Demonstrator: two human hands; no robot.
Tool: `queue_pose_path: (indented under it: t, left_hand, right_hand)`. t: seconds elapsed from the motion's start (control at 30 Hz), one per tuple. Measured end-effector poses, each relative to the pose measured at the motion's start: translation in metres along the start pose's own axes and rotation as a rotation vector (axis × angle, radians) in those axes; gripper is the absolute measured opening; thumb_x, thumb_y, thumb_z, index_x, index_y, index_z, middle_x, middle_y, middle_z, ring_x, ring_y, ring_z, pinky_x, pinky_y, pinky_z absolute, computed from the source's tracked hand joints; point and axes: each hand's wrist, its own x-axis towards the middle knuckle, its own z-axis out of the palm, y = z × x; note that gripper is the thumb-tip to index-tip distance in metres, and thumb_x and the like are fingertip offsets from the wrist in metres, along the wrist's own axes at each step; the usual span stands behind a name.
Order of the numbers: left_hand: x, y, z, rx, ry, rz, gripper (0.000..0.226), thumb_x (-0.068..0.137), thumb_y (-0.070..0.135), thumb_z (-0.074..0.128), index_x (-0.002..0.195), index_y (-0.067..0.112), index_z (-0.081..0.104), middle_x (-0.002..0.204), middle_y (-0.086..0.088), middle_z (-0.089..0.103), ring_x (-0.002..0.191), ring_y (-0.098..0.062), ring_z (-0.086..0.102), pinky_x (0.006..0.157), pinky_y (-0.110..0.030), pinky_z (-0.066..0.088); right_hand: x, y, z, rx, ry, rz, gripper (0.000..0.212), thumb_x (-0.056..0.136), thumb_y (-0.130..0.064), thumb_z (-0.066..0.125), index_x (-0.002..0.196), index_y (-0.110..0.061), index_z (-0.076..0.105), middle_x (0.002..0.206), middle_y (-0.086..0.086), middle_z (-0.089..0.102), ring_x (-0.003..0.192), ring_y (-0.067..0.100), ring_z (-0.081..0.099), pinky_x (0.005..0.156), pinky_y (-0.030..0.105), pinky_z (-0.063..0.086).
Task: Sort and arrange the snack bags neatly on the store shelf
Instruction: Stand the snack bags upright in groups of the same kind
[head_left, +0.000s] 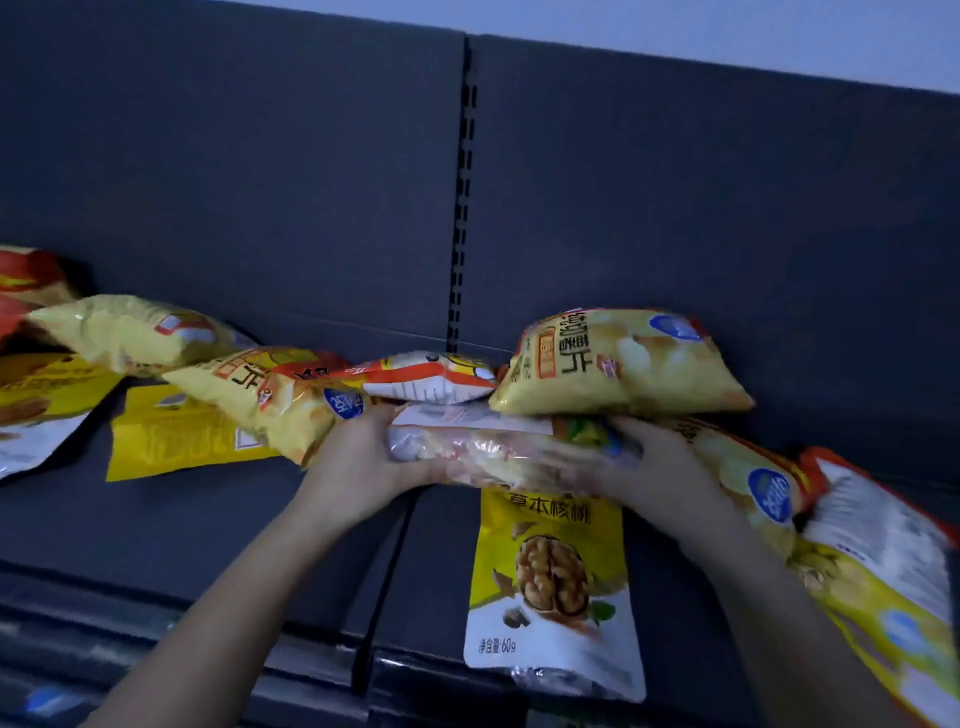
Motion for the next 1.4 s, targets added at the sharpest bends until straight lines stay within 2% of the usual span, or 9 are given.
queue_pose_path:
  t: [0.13,0.27,0.43,0.63,0.73,0.87,1.03,1.2,1.4]
  left_hand:
    - [-0.01,0.035,-0.009,0.069,-0.016,0.079,0.065,0.048,0.066,0.076,0.096,0.024,0.058,0.09,0.016,0.064,0.086,-0.006,0.06,0.065,-0.022,0.044]
    - [-0.023,0.062,-0.007,0.051,-0.07,0.146,0.048,0.055,0.057,0.077,0.082,0.02,0.063,0.068,0.007,0.067,0.065,-0.01,0.062,0.048,-0.018,0.04]
    - [-0.043,0.102,0.01,0.06,-0.112,0.3,0.057,0.058,0.064,0.075,0.092,0.02,0.06,0.08,0.009,0.064,0.071,-0.003,0.058,0.061,-0.028,0.046]
    - [-0.056,0.156,0.055,-0.086,-0.169,0.473,0.055,0.062,0.057,0.075,0.103,0.026,0.057,0.089,0.015,0.064,0.08,-0.001,0.06,0.071,-0.033,0.053]
    - [-0.059,0.186,0.088,-0.171,-0.194,0.541,0.05,0.062,0.047,0.08,0.102,0.044,0.05,0.086,0.027,0.061,0.08,0.013,0.057,0.066,-0.012,0.046]
    - [-0.063,0.226,0.139,-0.26,-0.286,0.569,0.046,0.062,0.042,0.082,0.093,0.048,0.048,0.088,0.026,0.066,0.082,0.009,0.062,0.072,-0.022,0.05]
    - [-0.079,0.283,0.213,-0.377,-0.405,0.632,0.046,0.061,0.047,0.078,0.096,0.05,0.048,0.087,0.041,0.061,0.08,0.014,0.061,0.065,-0.013,0.045]
    - [-0.095,0.352,0.289,-0.473,-0.467,0.674,0.061,0.055,0.057,0.078,0.11,0.043,0.053,0.095,0.026,0.069,0.086,0.007,0.064,0.076,-0.022,0.051]
    - [-0.098,0.414,0.354,-0.519,-0.466,0.726,0.047,0.064,0.043,0.073,0.104,0.049,0.05,0.097,0.034,0.065,0.087,0.012,0.062,0.069,-0.001,0.042]
  right_hand:
    - [-0.034,-0.035,-0.032,-0.038,0.048,0.045,0.026,0.072,-0.02,0.079,0.082,-0.033,0.059,0.066,-0.015,0.062,0.053,-0.002,0.059,0.046,0.01,0.043]
    - [-0.069,-0.044,-0.055,-0.08,0.149,0.09,0.068,0.07,-0.025,0.08,0.131,-0.019,0.051,0.079,-0.009,0.055,0.054,0.01,0.058,0.044,0.014,0.044]
    - [-0.124,-0.028,-0.079,-0.061,0.319,0.053,0.076,0.068,-0.02,0.081,0.136,-0.016,0.049,0.095,-0.011,0.064,0.058,0.002,0.056,0.053,0.008,0.044]
    - [-0.181,-0.009,-0.118,-0.001,0.527,-0.032,0.077,0.068,-0.004,0.079,0.137,-0.005,0.045,0.094,-0.031,0.051,0.068,-0.034,0.047,0.061,-0.007,0.035]
    - [-0.202,0.008,-0.144,-0.003,0.651,-0.052,0.083,0.065,0.001,0.08,0.138,-0.005,0.042,0.108,-0.02,0.058,0.074,-0.031,0.05,0.066,-0.006,0.036]
    - [-0.231,0.034,-0.185,-0.016,0.732,-0.048,0.087,0.063,-0.004,0.081,0.139,-0.012,0.042,0.105,-0.026,0.056,0.08,-0.024,0.056,0.072,0.001,0.045]
    - [-0.267,0.076,-0.25,-0.018,0.806,-0.034,0.085,0.066,-0.005,0.079,0.141,-0.014,0.04,0.106,-0.032,0.048,0.082,-0.031,0.05,0.068,-0.003,0.04]
    - [-0.301,0.117,-0.329,-0.043,0.901,-0.045,0.086,0.061,-0.013,0.078,0.139,-0.018,0.042,0.106,-0.031,0.052,0.084,-0.026,0.054,0.069,-0.003,0.039]
    - [-0.307,0.15,-0.417,-0.093,0.918,-0.096,0.08,0.064,-0.005,0.076,0.13,-0.028,0.039,0.106,-0.025,0.053,0.081,-0.025,0.055,0.069,-0.003,0.039]
